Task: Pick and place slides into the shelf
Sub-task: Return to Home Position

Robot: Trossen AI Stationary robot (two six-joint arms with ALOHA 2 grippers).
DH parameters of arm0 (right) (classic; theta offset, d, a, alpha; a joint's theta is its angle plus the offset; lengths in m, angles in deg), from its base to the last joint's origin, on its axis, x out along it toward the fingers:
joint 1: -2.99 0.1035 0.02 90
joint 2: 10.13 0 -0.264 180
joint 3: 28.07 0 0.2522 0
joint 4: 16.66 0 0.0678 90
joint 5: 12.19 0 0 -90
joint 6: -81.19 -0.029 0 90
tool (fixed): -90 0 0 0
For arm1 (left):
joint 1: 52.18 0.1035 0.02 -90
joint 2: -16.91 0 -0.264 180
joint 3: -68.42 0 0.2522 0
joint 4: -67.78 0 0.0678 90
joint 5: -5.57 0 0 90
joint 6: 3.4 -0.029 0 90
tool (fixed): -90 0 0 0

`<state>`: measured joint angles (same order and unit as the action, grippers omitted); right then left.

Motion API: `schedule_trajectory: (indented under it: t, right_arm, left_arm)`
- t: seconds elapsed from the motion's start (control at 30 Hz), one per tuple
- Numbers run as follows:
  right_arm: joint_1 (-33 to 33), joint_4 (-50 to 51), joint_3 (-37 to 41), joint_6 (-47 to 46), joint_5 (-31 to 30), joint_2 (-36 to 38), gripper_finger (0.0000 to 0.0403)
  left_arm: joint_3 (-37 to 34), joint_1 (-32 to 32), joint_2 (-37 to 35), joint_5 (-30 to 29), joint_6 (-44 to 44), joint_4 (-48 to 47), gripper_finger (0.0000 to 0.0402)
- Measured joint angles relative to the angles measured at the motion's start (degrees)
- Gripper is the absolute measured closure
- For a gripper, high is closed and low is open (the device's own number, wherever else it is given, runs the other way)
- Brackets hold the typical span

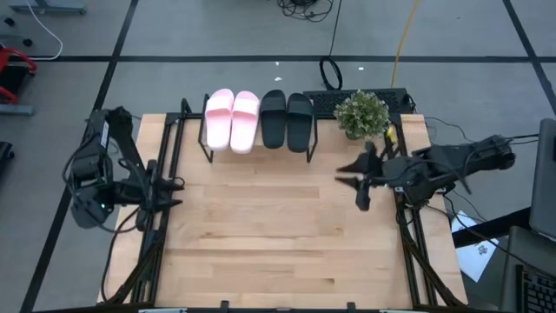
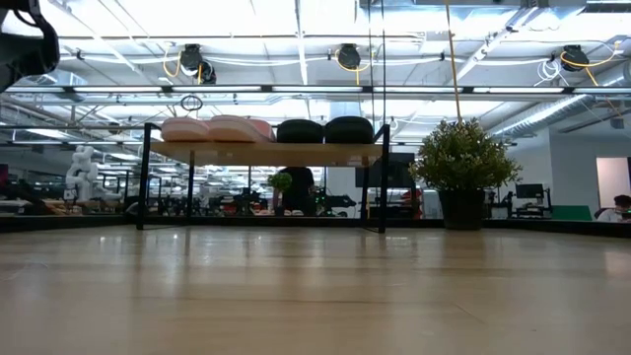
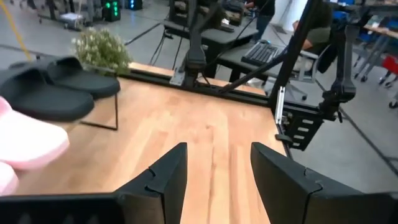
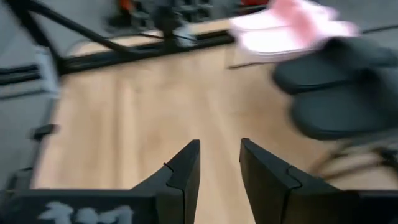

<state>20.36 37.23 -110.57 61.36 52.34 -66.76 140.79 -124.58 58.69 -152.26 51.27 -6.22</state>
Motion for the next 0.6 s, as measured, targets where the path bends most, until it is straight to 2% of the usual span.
schedule_trajectory:
  t: [0.07,0.2,0.3,0.47,0.6]
  right_arm:
    - [0.0,-8.3,6.5,0.2,3.0,2.4,0.0298]
    - [-0.2,-22.4,17.5,1.7,3.3,7.9,0.0298]
    - [-1.8,-28.9,22.9,3.5,3.3,12.1,0.0298]
    - [-5.4,-29.1,25.2,5.7,6.1,17.7,0.0298]
    - [-8.3,-28.7,25.2,7.9,8.2,20.8,0.0298]
  left_arm:
    - [-0.8,0.0,0.5,0.1,2.4,0.4,0.0227]
    - [-5.5,0.1,0.4,-2.7,9.9,0.7,0.0227]
    - [-10.0,0.1,-0.9,-4.4,14.5,0.7,0.0227]
    - [-13.6,1.8,-4.9,-8.7,15.5,2.2,0.0227]
    - [-16.0,5.4,-7.3,-8.4,9.4,8.1,0.0227]
